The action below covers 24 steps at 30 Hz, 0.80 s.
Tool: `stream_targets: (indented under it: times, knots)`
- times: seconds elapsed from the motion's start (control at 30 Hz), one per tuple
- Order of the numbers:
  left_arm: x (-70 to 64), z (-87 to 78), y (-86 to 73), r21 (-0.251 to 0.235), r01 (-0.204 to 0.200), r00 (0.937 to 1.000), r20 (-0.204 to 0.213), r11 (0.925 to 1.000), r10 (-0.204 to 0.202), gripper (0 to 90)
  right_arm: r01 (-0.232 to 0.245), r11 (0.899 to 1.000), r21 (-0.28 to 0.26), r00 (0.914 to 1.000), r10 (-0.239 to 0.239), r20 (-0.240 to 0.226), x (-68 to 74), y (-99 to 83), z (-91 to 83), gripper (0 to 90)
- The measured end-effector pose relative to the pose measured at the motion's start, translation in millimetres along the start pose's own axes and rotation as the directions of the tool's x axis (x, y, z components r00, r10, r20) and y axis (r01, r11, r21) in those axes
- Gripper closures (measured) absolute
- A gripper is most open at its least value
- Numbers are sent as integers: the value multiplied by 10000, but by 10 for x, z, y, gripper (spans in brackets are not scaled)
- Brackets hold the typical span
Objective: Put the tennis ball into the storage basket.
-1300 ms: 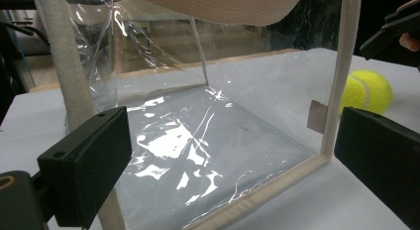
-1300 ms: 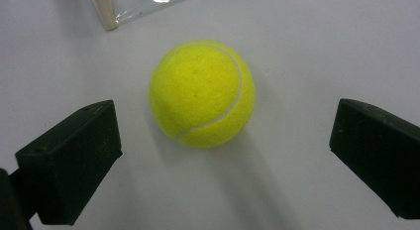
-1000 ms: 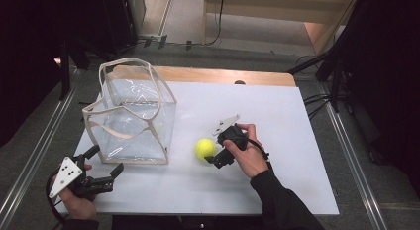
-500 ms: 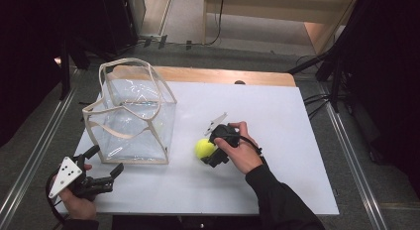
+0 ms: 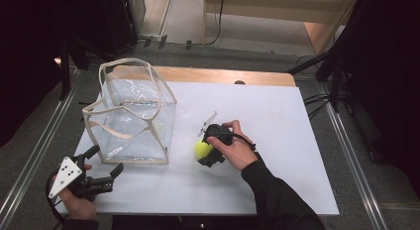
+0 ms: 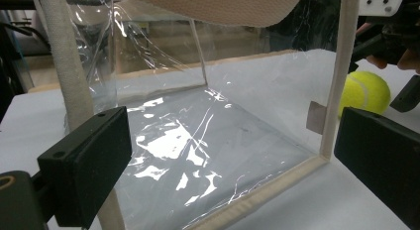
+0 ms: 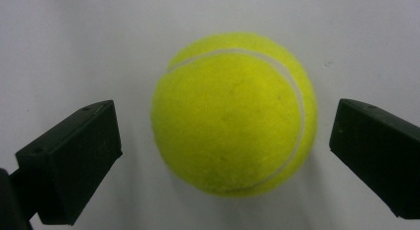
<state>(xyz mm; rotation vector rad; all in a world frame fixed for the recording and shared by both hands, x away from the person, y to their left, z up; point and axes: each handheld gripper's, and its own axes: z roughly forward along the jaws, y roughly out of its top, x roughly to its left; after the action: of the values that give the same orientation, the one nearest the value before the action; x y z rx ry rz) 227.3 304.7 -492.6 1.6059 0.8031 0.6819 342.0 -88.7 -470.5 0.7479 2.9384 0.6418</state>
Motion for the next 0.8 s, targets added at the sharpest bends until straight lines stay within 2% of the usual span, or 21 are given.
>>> stream_targets:
  times: [0.2,0.3,0.37,0.5,0.53,0.57,0.8]
  knots:
    - [1,0,0,-8,2,10000,14,10000,-2,13,-73,9998,166,10000,73,-13,-1,42,39,0]
    - [2,1,0,-10,12,10000,20,10000,-12,13,41,9996,292,10000,-42,53,-6,59,53,0]
    - [3,1,0,-7,8,10000,23,10000,-8,13,-74,9995,306,10000,75,-7,-1,68,62,0]
    - [6,0,0,-31,-3,10000,39,10000,4,13,124,9989,445,9999,-123,-23,-14,69,100,0]
    - [6,-1,1,-13,-8,10000,28,10000,8,13,62,9987,507,9999,-66,78,0,71,108,157]
    - [7,0,0,-29,-5,10000,37,10000,5,13,-49,9986,521,9995,32,324,15,77,108,209]
    - [9,-1,1,-18,-4,10000,29,10000,4,13,120,9981,610,9995,-138,288,8,79,129,214]
